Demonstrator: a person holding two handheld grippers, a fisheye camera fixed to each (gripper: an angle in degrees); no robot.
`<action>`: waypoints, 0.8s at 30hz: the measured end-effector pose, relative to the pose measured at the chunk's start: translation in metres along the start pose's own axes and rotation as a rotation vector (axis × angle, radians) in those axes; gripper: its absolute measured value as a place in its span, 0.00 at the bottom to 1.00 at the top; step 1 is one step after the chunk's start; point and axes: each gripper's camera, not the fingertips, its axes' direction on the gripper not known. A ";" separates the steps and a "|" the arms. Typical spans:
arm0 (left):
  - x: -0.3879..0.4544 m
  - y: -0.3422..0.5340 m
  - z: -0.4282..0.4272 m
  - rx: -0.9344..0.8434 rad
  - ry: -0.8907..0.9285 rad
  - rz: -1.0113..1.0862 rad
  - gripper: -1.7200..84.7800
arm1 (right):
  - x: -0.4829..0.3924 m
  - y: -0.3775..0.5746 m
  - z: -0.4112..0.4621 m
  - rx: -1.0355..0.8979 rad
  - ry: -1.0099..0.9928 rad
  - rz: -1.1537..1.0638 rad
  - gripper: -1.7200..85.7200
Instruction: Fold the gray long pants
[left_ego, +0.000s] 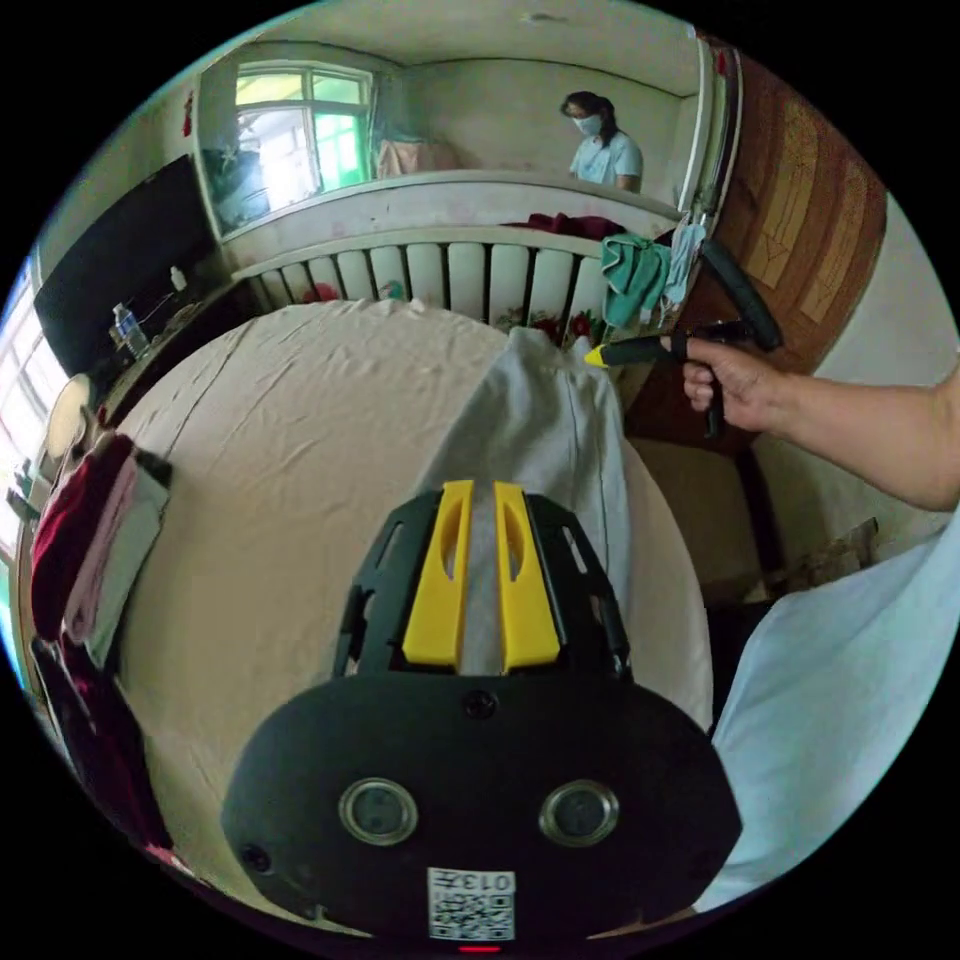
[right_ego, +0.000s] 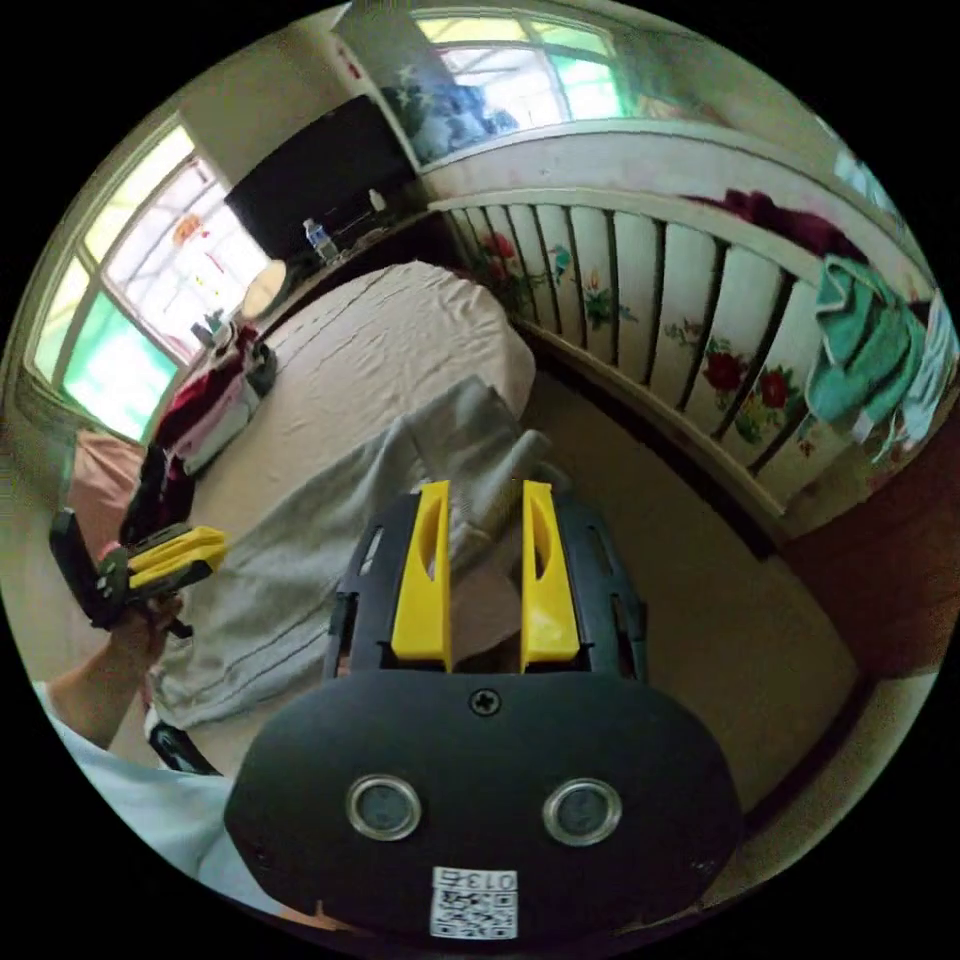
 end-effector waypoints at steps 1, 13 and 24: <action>-0.004 -0.015 0.010 -0.009 0.007 0.008 0.08 | 0.026 -0.005 -0.003 0.016 -0.059 0.049 0.18; -0.034 -0.195 0.199 -0.222 0.334 0.151 0.12 | 0.134 -0.020 0.031 -0.082 -0.410 0.252 0.18; -0.062 -0.209 0.220 -0.318 0.444 0.154 0.07 | 0.049 -0.026 -0.031 -0.007 -0.292 -0.060 0.04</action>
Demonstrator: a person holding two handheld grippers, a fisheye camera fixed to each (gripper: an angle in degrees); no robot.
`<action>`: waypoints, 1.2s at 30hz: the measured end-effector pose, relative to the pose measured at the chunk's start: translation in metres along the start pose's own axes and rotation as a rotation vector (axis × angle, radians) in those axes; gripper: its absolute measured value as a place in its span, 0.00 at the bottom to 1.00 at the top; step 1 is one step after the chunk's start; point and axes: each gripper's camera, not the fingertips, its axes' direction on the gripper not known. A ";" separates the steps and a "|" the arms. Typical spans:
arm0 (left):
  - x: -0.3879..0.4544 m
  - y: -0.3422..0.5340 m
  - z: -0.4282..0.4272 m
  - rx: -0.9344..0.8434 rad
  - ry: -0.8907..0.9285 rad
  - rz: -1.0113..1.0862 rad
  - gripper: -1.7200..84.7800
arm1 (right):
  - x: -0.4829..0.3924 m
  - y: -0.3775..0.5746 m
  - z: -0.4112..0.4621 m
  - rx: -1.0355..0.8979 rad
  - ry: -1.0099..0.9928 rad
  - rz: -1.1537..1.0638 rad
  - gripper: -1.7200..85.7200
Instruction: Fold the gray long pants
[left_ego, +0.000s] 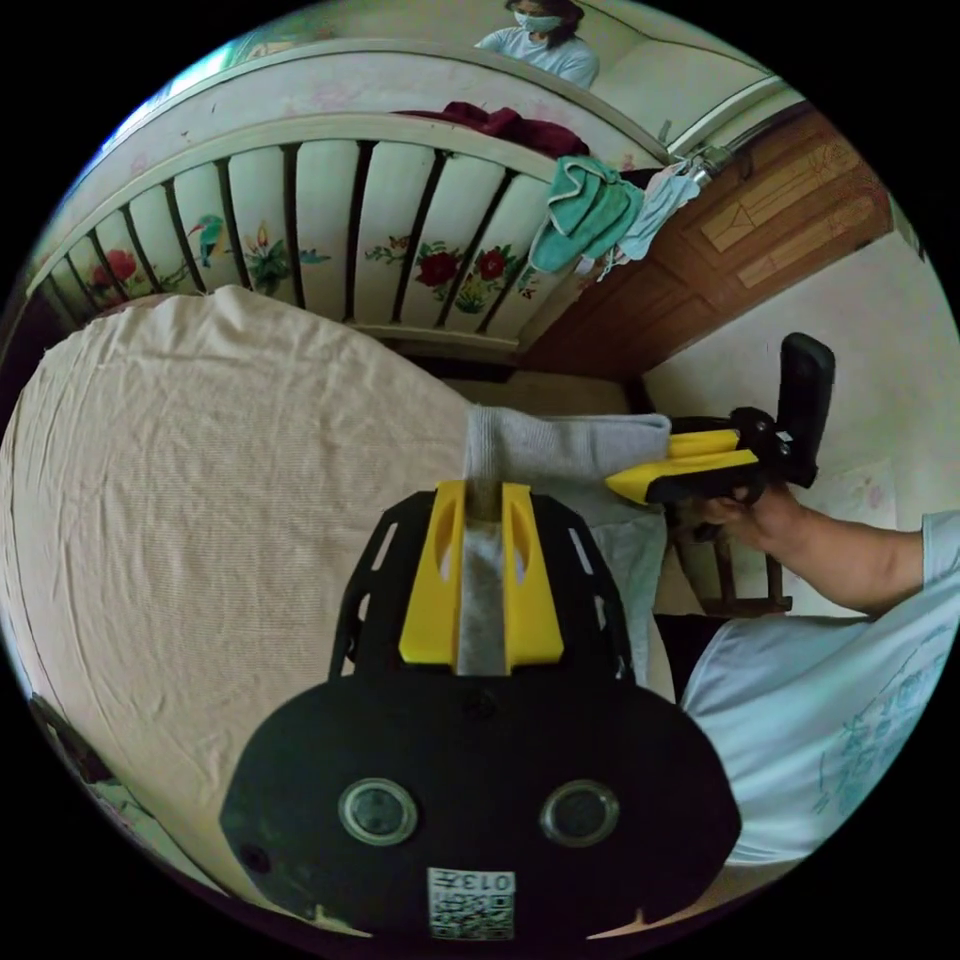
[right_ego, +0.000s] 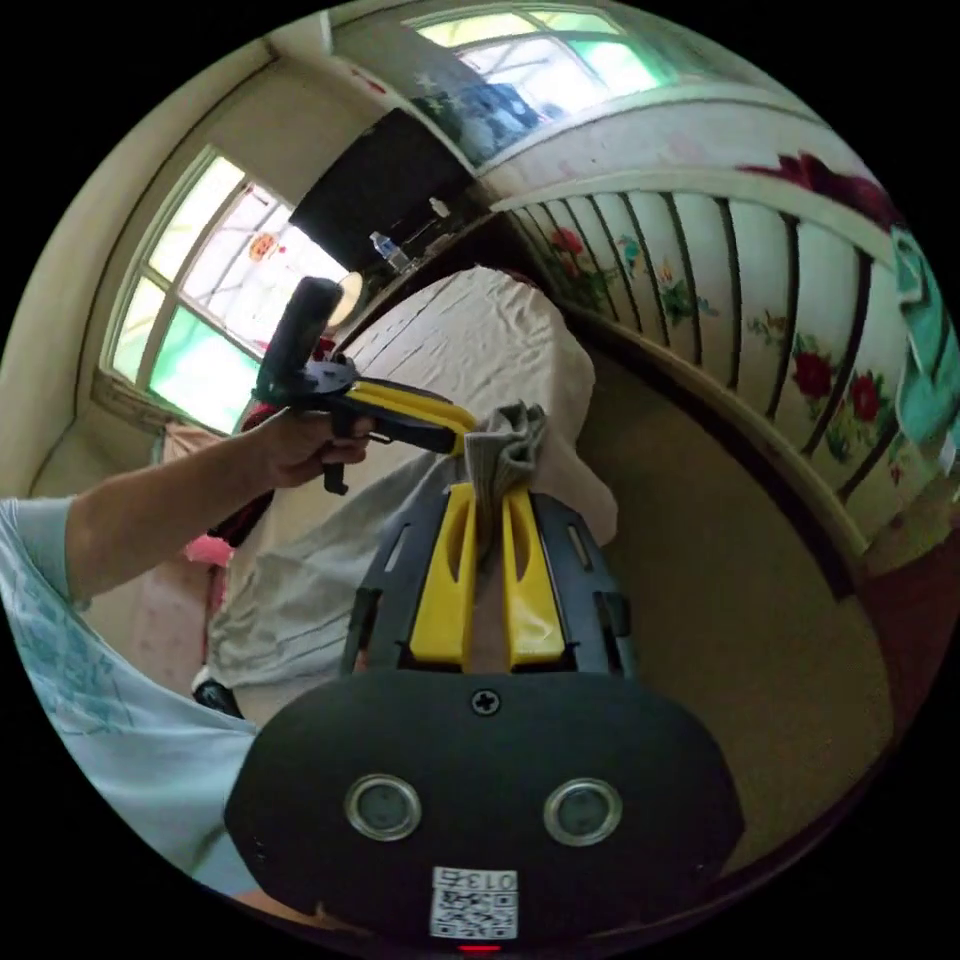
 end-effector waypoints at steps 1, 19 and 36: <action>0.001 0.002 -0.003 0.005 0.000 0.006 0.07 | -0.019 -0.001 -0.003 -0.010 0.037 -0.054 0.04; 0.075 0.417 -0.287 0.754 -0.241 -0.016 0.04 | -0.498 0.115 0.001 0.058 -0.062 -1.061 0.05; 0.056 0.695 -0.274 0.609 -0.255 -0.817 0.11 | -0.696 0.356 0.267 -0.370 0.022 -1.588 0.12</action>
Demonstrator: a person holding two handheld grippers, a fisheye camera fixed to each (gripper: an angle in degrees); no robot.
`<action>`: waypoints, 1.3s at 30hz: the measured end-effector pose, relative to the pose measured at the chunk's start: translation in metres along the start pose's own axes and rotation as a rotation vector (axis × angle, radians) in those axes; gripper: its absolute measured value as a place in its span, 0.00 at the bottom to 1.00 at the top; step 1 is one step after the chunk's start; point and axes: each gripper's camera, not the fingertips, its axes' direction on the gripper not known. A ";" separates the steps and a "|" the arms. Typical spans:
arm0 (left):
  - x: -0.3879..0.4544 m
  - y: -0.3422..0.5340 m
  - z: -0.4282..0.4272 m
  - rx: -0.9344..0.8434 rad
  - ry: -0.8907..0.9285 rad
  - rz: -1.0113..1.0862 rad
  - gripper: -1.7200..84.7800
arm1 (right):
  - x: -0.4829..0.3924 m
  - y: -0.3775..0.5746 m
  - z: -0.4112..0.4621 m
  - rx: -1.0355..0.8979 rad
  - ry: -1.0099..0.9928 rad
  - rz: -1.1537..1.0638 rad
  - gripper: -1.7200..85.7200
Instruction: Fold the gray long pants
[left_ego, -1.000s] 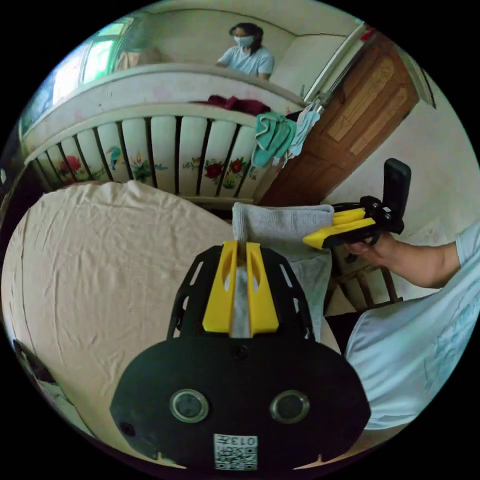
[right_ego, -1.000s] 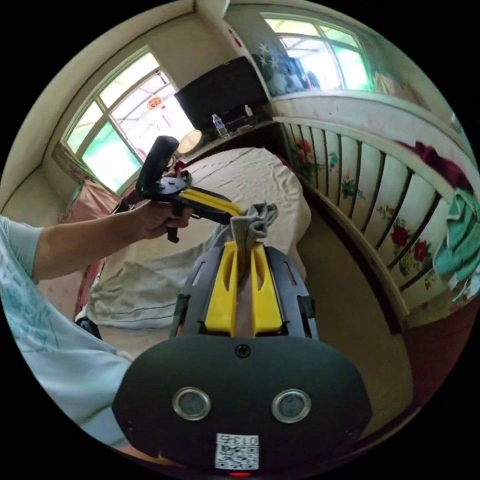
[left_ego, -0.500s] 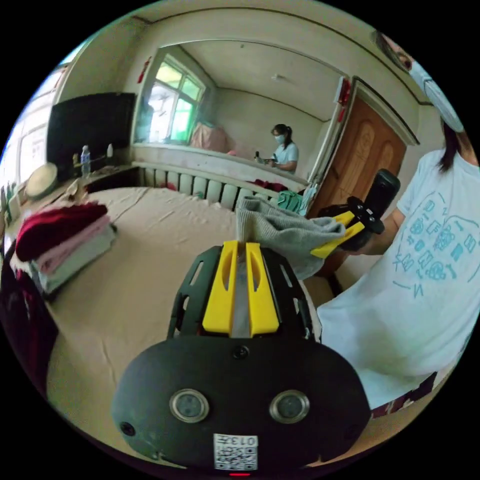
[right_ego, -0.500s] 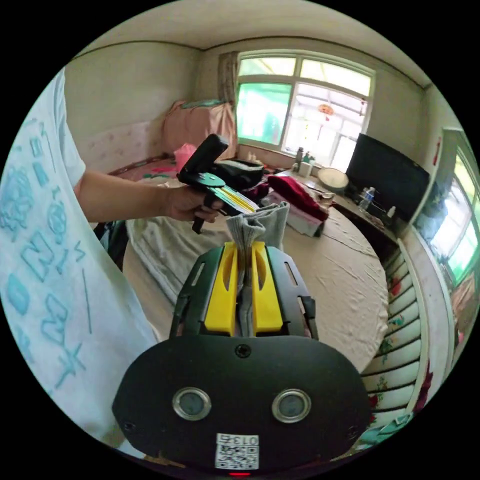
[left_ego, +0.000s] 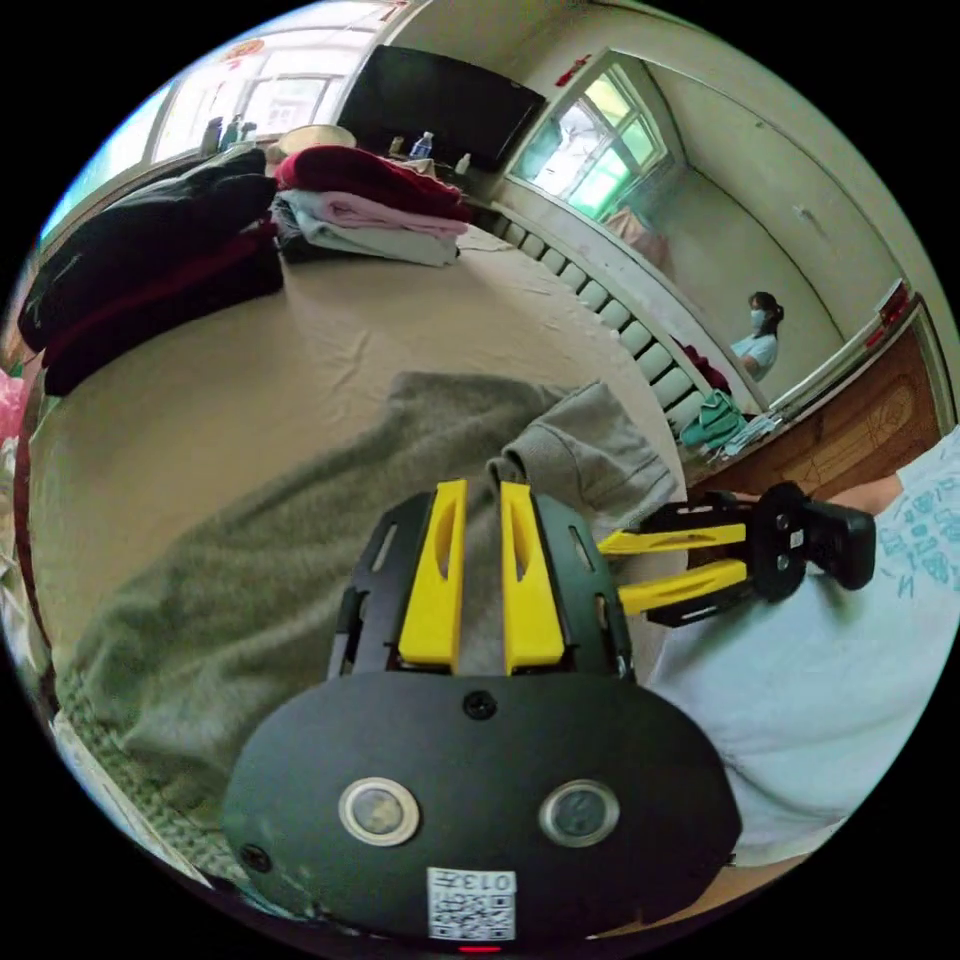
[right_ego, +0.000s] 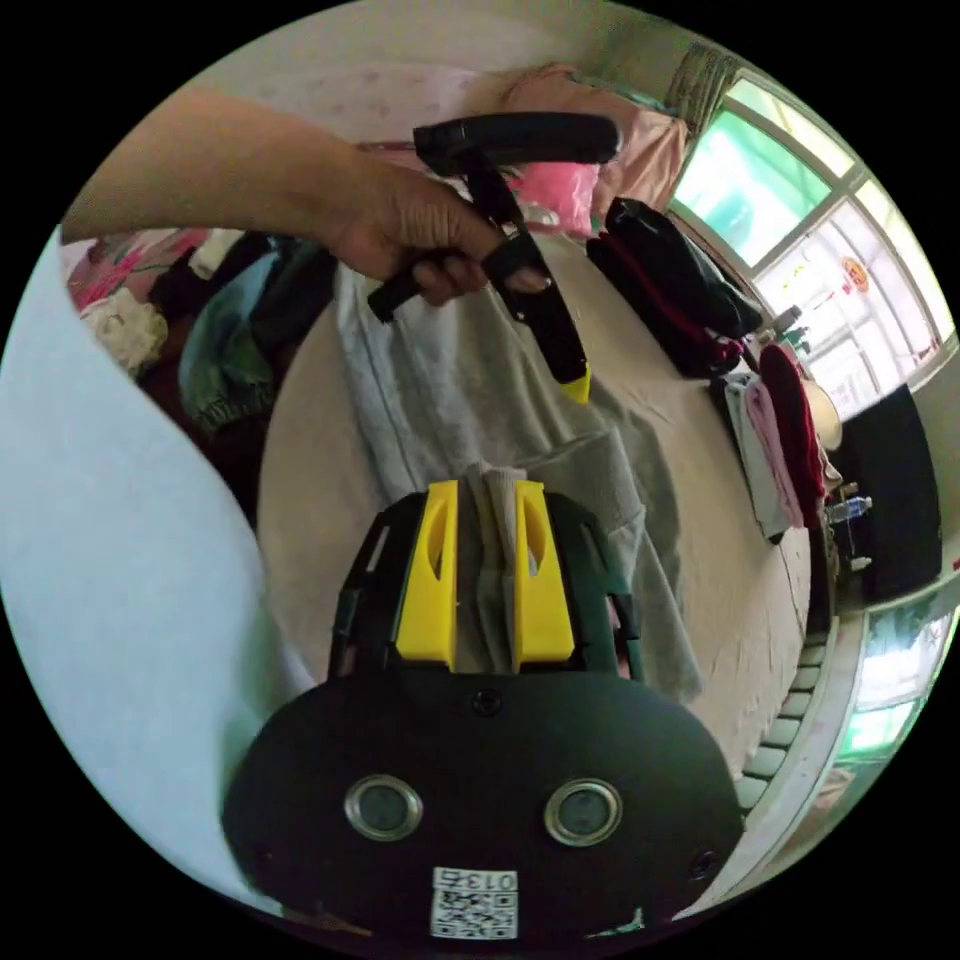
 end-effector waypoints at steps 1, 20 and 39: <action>0.001 0.002 -0.004 -0.008 0.007 -0.012 0.12 | 0.004 0.001 -0.018 0.058 -0.015 0.001 0.12; 0.067 -0.008 -0.053 -0.095 -0.109 -0.238 0.04 | 0.222 0.112 0.117 -0.210 -0.017 0.369 0.03; 0.146 0.000 -0.141 -0.071 -0.264 -0.005 0.02 | 0.150 0.153 0.095 -0.072 -0.017 0.322 0.02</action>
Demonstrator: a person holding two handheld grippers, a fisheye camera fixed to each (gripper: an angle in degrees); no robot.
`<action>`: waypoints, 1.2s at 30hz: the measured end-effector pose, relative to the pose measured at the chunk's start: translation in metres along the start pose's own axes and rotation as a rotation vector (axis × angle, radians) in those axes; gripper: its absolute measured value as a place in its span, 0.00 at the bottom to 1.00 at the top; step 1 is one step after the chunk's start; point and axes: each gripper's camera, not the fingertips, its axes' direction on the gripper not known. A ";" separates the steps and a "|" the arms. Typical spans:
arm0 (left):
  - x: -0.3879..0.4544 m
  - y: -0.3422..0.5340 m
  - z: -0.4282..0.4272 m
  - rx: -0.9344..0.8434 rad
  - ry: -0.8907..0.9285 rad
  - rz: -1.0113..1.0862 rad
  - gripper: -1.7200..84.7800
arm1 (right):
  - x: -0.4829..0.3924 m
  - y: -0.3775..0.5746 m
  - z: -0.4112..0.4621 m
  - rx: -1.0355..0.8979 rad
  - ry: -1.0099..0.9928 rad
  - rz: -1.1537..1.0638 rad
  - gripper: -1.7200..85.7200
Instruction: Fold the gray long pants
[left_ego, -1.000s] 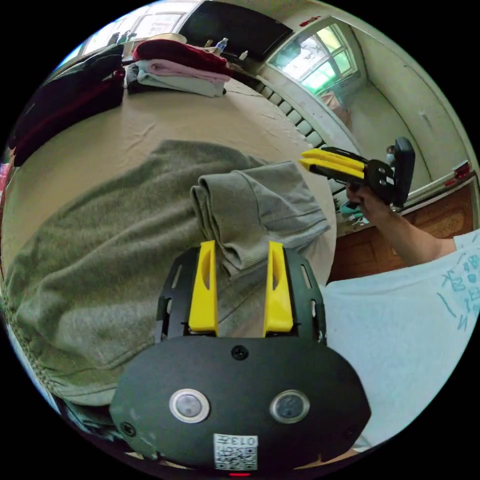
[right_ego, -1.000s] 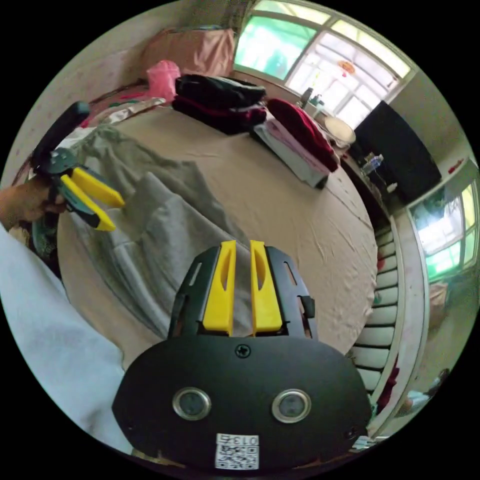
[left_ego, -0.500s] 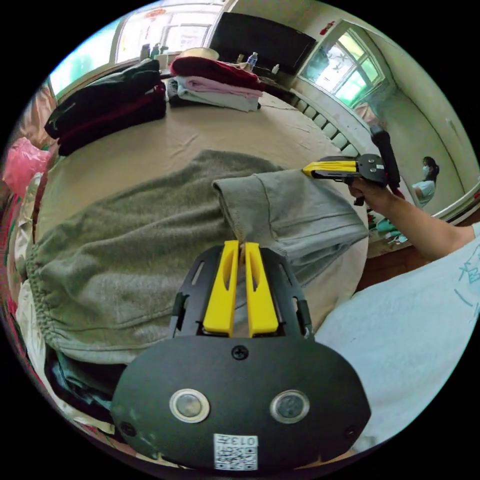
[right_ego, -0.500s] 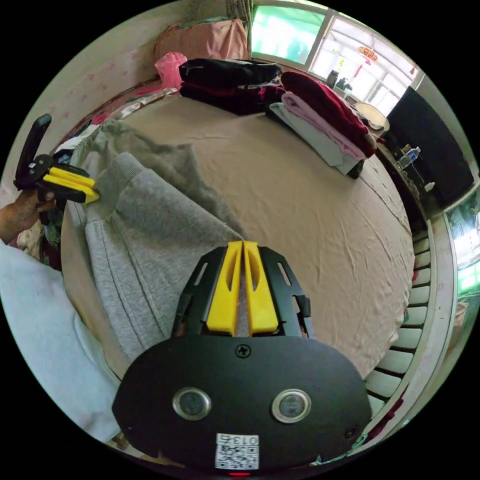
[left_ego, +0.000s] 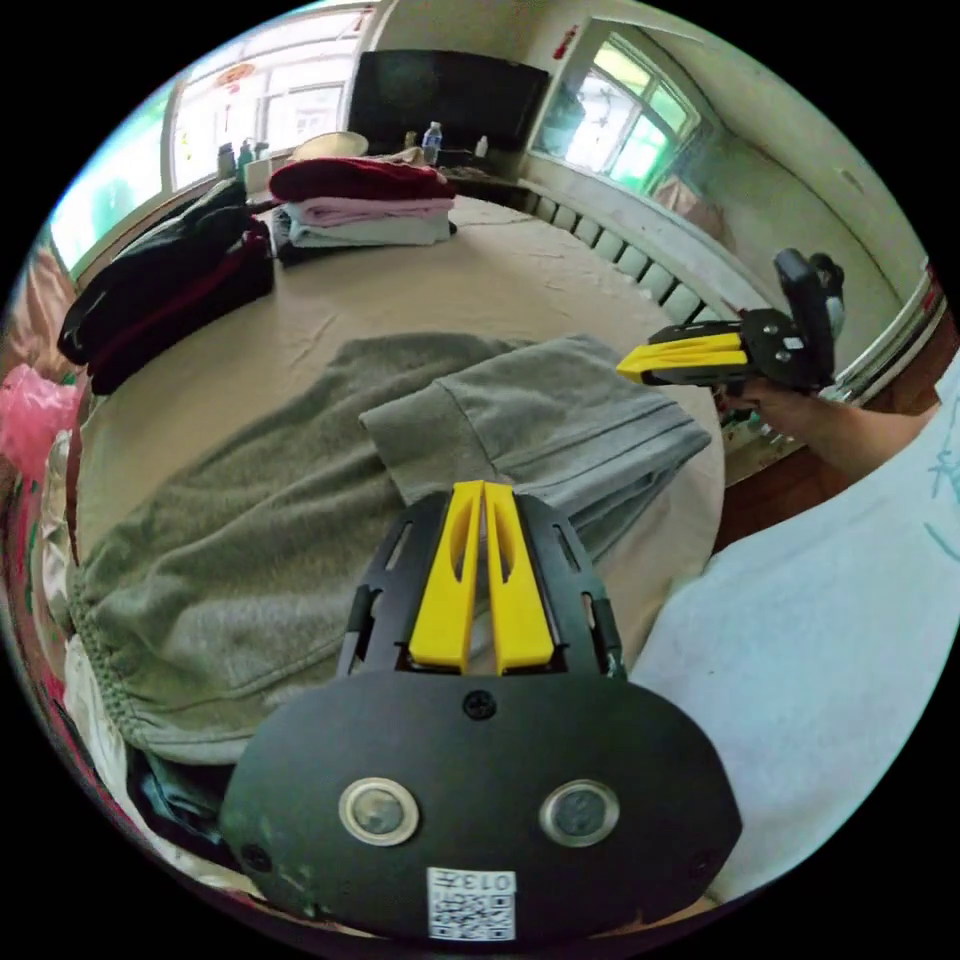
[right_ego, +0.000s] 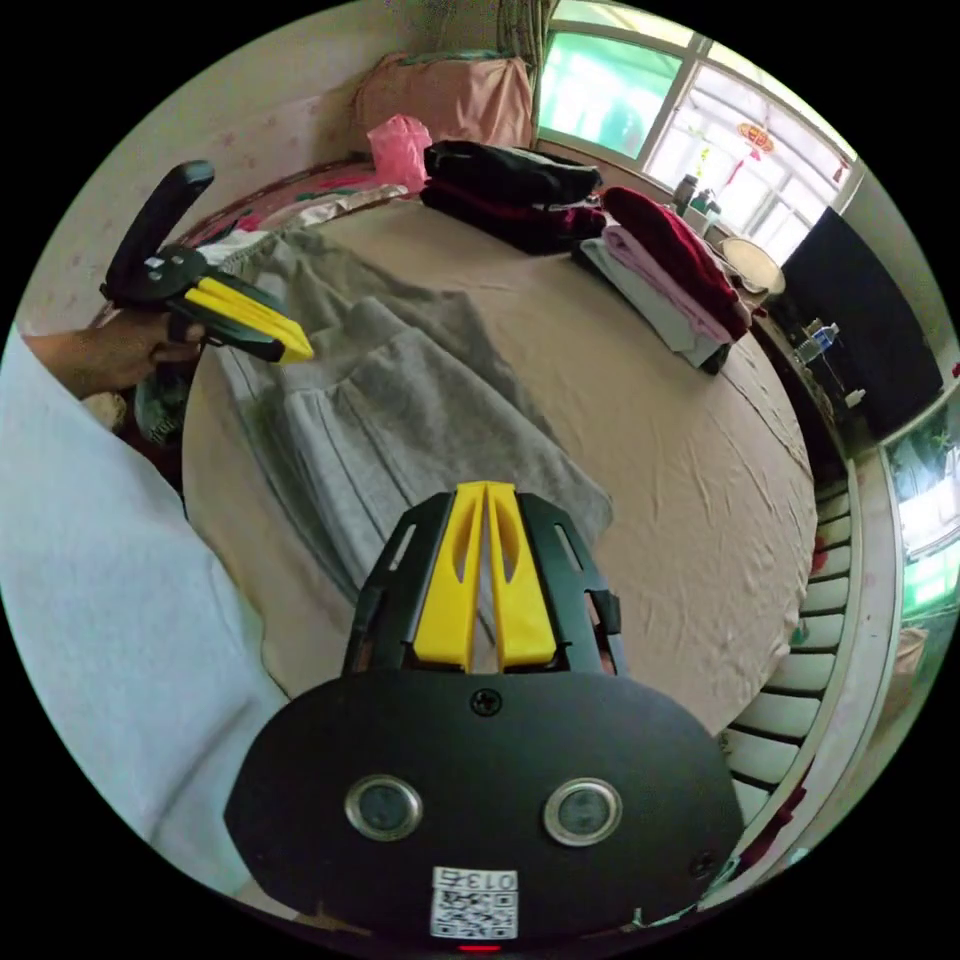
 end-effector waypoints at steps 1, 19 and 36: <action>0.002 -0.001 0.006 -0.042 -0.030 0.002 0.02 | -0.005 0.010 0.010 -0.032 0.011 0.003 0.02; -0.035 0.051 -0.080 -0.036 0.095 -0.117 0.02 | -0.004 0.091 0.084 -0.173 -0.011 0.080 0.02; -0.233 0.327 -0.291 0.346 -0.083 -1.036 0.18 | -0.110 -0.270 0.119 0.183 -0.472 -0.471 0.12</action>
